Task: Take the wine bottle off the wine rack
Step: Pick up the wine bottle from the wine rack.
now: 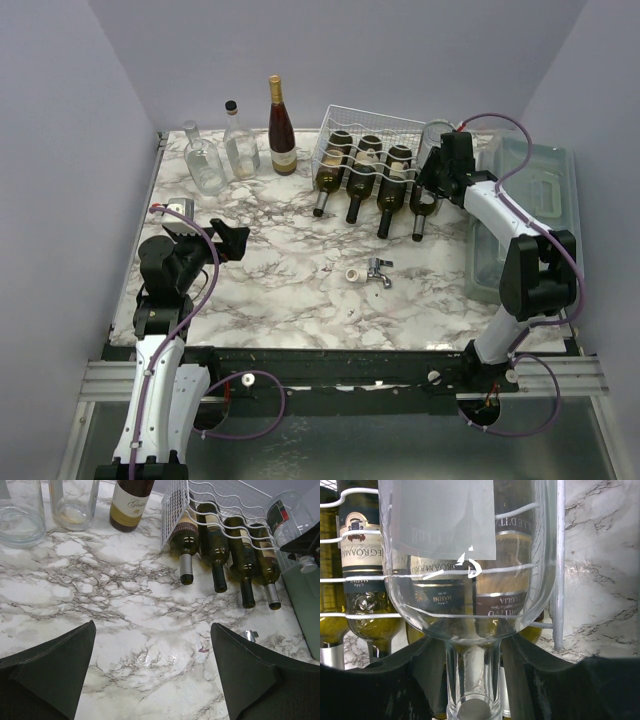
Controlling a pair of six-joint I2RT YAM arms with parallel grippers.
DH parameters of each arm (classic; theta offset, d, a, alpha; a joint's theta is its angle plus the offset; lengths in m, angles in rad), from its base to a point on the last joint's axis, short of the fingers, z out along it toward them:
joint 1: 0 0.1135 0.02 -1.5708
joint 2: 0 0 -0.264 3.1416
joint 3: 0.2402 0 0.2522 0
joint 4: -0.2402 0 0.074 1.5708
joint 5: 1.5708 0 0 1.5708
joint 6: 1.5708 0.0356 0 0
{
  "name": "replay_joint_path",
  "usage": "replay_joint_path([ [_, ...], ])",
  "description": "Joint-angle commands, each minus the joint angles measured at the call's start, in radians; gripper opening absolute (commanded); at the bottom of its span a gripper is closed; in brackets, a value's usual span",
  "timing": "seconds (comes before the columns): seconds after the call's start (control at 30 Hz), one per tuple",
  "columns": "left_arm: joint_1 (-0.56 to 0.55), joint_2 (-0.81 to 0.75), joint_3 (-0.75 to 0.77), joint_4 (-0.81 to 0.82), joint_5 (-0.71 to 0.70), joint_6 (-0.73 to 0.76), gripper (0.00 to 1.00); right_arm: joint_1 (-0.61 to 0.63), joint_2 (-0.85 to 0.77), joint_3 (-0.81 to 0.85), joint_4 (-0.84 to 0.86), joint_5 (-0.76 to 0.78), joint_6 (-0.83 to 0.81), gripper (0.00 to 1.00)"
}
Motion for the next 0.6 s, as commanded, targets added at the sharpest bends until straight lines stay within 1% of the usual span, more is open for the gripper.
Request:
replay_joint_path([
  [0.0, -0.002, -0.003, 0.009, 0.003, 0.003, 0.010, 0.99, 0.000, 0.021, 0.034, 0.022, -0.011, 0.012, 0.47],
  [0.13, -0.002, -0.003, 0.009, 0.003, 0.004, 0.010, 0.99, 0.000, 0.014, 0.025, 0.029, -0.007, 0.012, 0.43],
  [0.3, -0.001, -0.004, 0.010, 0.003, 0.004, 0.010, 0.99, 0.000, 0.002, 0.017, 0.039, -0.008, 0.015, 0.33],
  [0.43, -0.002, -0.004, 0.010, 0.003, 0.004, 0.010, 0.99, 0.000, -0.016, 0.010, 0.046, -0.012, 0.018, 0.19],
  [0.53, -0.001, -0.005, 0.010, 0.003, 0.003, 0.010, 0.99, 0.000, -0.031, 0.003, 0.056, -0.019, 0.017, 0.04],
  [0.57, -0.001, -0.004, 0.009, 0.002, 0.004, 0.011, 0.99, 0.000, -0.038, -0.001, 0.063, -0.023, 0.016, 0.01],
])
